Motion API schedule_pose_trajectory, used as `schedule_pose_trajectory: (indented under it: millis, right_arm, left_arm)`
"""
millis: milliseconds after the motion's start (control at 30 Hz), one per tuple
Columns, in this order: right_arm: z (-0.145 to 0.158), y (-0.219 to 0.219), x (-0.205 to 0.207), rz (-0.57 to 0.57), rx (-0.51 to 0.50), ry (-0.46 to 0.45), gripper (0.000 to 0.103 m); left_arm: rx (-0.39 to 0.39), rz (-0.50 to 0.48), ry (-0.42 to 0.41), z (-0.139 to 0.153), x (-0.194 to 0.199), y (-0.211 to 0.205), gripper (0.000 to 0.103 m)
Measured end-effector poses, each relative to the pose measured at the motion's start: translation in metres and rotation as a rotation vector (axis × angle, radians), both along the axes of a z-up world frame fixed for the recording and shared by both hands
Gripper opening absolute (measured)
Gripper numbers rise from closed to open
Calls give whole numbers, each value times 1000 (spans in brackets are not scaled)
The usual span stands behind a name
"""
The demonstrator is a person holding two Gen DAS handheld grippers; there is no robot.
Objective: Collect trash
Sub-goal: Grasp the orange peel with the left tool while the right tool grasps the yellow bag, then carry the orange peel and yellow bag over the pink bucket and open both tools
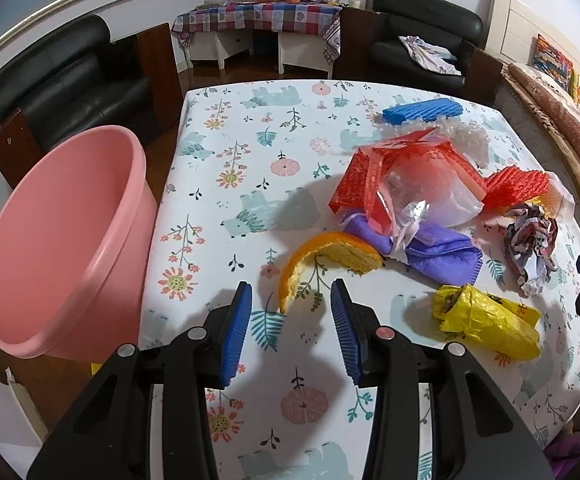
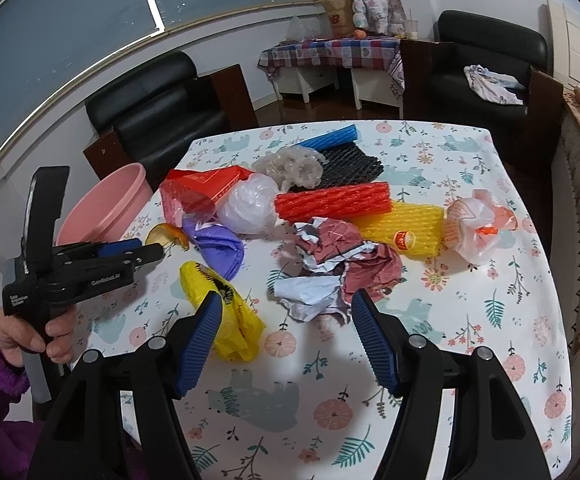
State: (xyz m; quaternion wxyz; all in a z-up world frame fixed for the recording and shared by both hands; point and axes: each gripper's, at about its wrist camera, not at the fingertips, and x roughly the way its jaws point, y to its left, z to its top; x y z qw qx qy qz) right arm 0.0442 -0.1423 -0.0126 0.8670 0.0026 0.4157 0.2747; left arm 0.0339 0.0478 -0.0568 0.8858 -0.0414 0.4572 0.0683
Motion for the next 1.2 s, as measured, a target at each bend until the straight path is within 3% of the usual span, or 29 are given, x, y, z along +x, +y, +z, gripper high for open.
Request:
schedule_pose_trajectory:
  millis: [200, 400, 700, 1200]
  right_arm:
    - [0, 15, -3, 75, -14, -4, 67]
    - [-4, 28, -4, 154, -23, 9, 66]
    - [-14, 40, 0, 214, -35, 63, 56]
    - [-35, 50, 10, 207, -97, 141, 46]
  left_arm:
    - [-17, -12, 0, -2, 2, 1, 41]
    - [-26, -19, -1, -3, 1, 1, 32]
    - [-30, -10, -9, -3, 0, 6, 6]
    - [-54, -15, -50, 11, -20, 3, 5]
